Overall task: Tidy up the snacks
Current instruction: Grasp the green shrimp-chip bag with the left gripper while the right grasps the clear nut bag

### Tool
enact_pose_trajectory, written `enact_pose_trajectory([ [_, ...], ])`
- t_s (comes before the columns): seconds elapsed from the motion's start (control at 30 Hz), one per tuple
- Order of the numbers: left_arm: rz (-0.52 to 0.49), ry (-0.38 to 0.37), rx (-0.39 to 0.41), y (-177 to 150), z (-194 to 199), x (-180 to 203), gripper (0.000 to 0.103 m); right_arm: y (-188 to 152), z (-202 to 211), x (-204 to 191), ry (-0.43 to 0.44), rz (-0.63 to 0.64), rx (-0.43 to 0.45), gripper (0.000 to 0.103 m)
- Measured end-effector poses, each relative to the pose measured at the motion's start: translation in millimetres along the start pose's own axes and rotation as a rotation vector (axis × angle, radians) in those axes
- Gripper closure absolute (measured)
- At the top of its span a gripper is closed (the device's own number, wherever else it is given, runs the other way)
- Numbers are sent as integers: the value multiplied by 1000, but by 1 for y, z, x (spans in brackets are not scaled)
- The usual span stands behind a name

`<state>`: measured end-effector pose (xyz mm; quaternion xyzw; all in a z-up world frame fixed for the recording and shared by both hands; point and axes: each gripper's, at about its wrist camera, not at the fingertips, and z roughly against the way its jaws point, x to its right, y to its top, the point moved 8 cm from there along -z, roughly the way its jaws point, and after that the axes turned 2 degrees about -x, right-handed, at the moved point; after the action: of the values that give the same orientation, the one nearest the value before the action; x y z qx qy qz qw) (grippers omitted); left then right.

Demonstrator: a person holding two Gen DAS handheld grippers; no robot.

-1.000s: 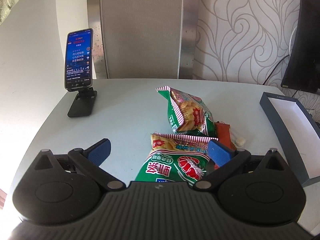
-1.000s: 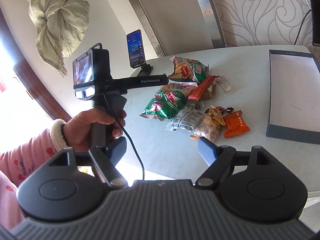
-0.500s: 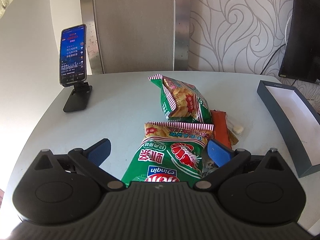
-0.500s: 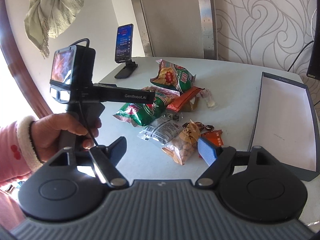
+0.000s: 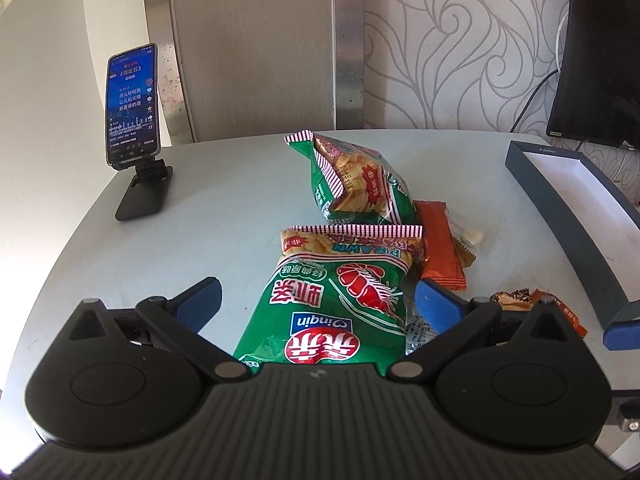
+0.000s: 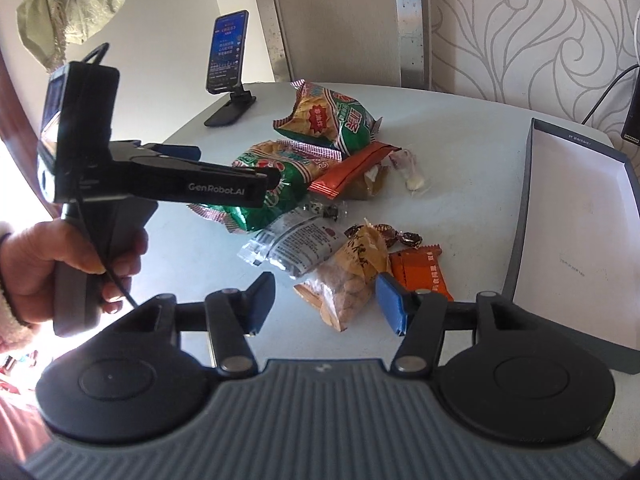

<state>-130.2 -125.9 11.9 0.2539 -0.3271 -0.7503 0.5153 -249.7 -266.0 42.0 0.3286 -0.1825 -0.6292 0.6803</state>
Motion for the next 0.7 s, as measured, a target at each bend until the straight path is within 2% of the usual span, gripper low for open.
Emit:
enact_pose_trajectory([
  [0.07, -8, 5, -8, -1, -3, 0, 0, 2, -13, 5, -11, -8, -23, 45],
  [0.13, -19, 12, -11, -1, -6, -2, 0, 0, -26, 5, -8, -19, -55, 49],
  [0.17, -22, 16, -13, -1, -7, -3, 0, -1, -31, 5, -1, -23, -70, 55],
  [0.2, -21, 21, -14, -1, -8, -5, 0, -3, -37, 5, -7, -27, -84, 55],
  [0.33, -19, 29, -20, -2, -12, -13, 0, 2, -51, 11, -29, -41, -90, 55],
  [0.4, -19, 35, -21, -2, -14, -17, 0, 8, -56, 19, -71, -5, -94, 60],
  [0.47, -11, 31, -20, 0, -15, -19, 0, 12, -57, 29, -79, -15, -98, 60],
  [0.57, -13, 18, -17, 2, -19, -16, 0, 15, -56, 32, -43, -51, -102, 58],
  [0.7, -38, 1, -27, 3, -27, -7, 0, 20, -69, 19, -57, 1, -110, 56],
])
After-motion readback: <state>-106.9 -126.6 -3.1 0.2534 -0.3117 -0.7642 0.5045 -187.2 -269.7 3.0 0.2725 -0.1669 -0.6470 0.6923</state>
